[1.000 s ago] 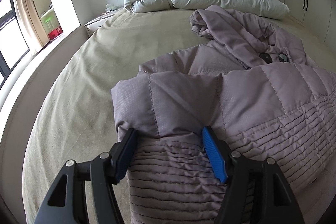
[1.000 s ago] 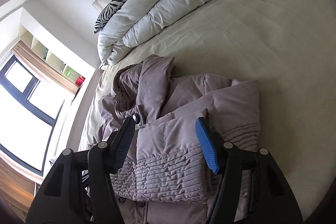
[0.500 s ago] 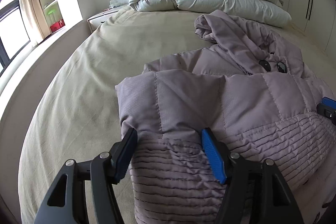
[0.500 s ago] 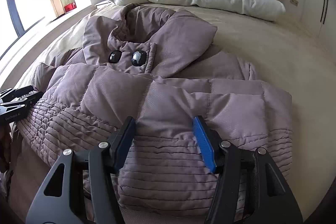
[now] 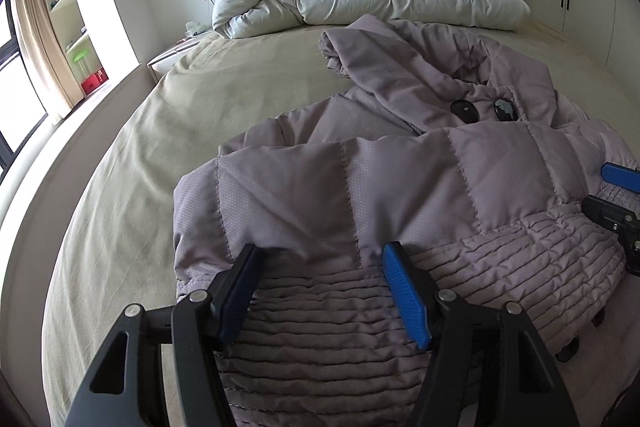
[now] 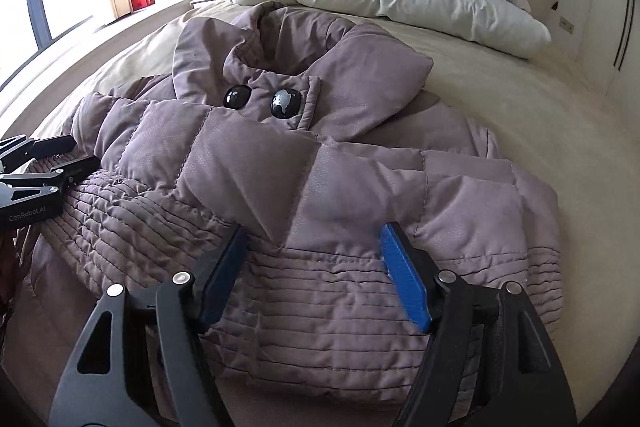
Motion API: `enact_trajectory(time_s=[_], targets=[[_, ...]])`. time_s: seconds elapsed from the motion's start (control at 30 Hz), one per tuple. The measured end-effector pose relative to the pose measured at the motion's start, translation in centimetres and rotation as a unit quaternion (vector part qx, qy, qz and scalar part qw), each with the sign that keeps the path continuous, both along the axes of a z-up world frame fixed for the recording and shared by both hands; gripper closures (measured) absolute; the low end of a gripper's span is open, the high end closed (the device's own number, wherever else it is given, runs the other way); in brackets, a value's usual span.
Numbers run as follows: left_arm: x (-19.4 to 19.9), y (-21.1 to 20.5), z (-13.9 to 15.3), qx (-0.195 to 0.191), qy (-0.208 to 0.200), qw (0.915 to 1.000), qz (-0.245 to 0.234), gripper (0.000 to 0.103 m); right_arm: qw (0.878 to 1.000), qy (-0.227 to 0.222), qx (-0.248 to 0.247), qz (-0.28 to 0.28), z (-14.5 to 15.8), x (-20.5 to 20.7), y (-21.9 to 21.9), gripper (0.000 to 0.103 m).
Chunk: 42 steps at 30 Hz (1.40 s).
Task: Fold large clothes
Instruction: 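Lift the hem with both grippers and fold it toward the collar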
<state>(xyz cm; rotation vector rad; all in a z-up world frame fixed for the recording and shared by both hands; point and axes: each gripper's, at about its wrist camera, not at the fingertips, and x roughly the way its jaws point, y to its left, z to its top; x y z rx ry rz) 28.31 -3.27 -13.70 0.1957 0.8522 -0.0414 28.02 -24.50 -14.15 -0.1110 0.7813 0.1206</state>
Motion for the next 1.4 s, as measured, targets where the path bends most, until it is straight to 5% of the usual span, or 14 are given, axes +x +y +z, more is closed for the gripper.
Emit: enact_trajectory(time_s=[0.07,0.23,0.3,0.43,0.63,0.73,0.87,1.03,1.1,1.2,1.27,1.4], targets=[[0.0,0.3,0.6,-0.007,0.009,0.9999,-0.004,0.036,1.0,0.01,0.003,0.002,0.7,0.3,-0.1,0.033],[0.5,2.6,5.3,-0.085,0.0,0.9963,-0.013,0.028,0.989,-0.035,0.14,0.007,5.5,1.0,-4.5,0.032],[2.5,3.6,6.9,-0.125,-0.001,0.9919,-0.023,0.013,0.98,-0.024,0.195,0.012,6.7,3.4,-6.9,0.03],[9.5,5.4,7.5,-0.202,0.043,0.9782,-0.023,0.012,0.954,0.025,0.299,-0.003,7.2,10.4,-12.0,0.03],[20.2,5.8,5.3,-0.263,0.134,0.9555,-0.003,0.012,0.902,0.122,0.413,-0.021,4.2,19.3,-17.2,0.03],[23.4,4.9,3.9,-0.305,0.163,0.9383,-0.007,0.012,0.893,0.155,0.422,-0.029,2.1,22.7,-17.4,0.03],[26.1,3.4,2.2,-0.332,0.19,0.9241,-0.01,0.012,0.861,0.173,0.477,-0.026,0.1,25.6,-17.4,0.029],[28.4,2.2,0.2,-0.366,0.214,0.9055,0.006,0.03,0.866,0.208,0.453,-0.044,-1.7,28.9,-15.2,0.029],[28.8,1.2,0.0,-0.368,0.218,0.9038,-0.008,0.051,0.877,0.194,0.437,-0.038,-1.4,29.7,-14.3,0.036],[28.3,-0.3,0.8,-0.364,0.206,0.9079,-0.029,0.084,0.904,0.175,0.39,-0.02,-0.2,30.2,-12.3,0.063],[27.3,-0.9,2.2,-0.357,0.183,0.9149,-0.044,0.092,0.92,0.15,0.361,-0.005,1.5,29.8,-11.2,0.074],[23.0,-1.6,5.9,-0.341,0.123,0.9277,-0.09,0.095,0.95,0.074,0.3,0.043,6.2,26.4,-9.0,0.079]])
